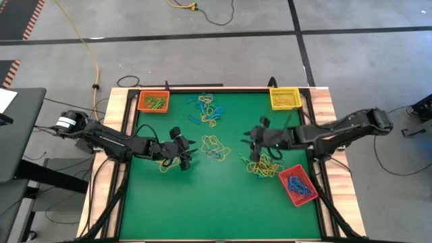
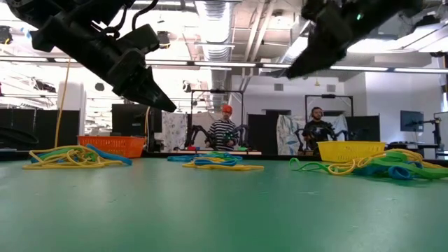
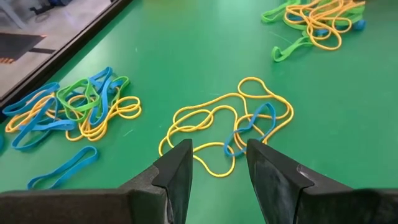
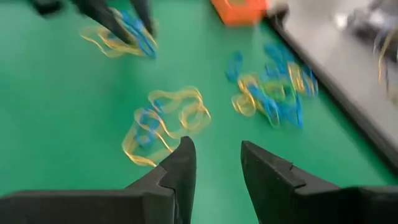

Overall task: Sort rubber bands into baskets
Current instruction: Put the yellow rubber band into the yellow bin

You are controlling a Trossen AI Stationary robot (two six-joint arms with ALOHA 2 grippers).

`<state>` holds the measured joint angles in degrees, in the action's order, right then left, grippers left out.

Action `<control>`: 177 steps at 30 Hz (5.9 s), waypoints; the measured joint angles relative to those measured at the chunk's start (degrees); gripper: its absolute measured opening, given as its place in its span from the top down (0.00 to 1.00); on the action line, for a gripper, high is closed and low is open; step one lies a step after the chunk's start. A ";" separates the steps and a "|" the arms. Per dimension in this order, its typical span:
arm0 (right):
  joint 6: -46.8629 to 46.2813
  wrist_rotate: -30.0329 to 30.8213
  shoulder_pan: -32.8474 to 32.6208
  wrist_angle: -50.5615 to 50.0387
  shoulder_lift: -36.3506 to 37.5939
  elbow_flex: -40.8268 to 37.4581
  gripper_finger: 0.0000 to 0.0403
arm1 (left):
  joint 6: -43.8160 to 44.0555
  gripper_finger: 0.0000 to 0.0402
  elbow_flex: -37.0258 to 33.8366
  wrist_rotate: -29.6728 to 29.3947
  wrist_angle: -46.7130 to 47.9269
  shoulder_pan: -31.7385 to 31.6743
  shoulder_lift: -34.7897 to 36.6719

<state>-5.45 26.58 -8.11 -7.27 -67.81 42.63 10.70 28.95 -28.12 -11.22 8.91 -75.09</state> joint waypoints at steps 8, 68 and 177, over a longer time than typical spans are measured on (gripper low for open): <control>8.28 1.01 -8.51 7.53 -0.04 0.00 0.60 | 0.89 0.65 0.00 0.67 -2.11 -0.15 0.00; 10.42 0.28 -11.46 8.58 -4.17 -0.02 0.60 | -0.21 0.78 14.97 12.03 3.95 -16.90 -27.06; 5.30 -1.09 7.79 24.64 -23.46 0.00 0.97 | -13.16 0.86 41.07 -3.29 43.01 -5.99 -16.70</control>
<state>-0.15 25.49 -0.33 17.37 -91.27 42.63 -2.46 70.02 -31.41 31.79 2.92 -91.79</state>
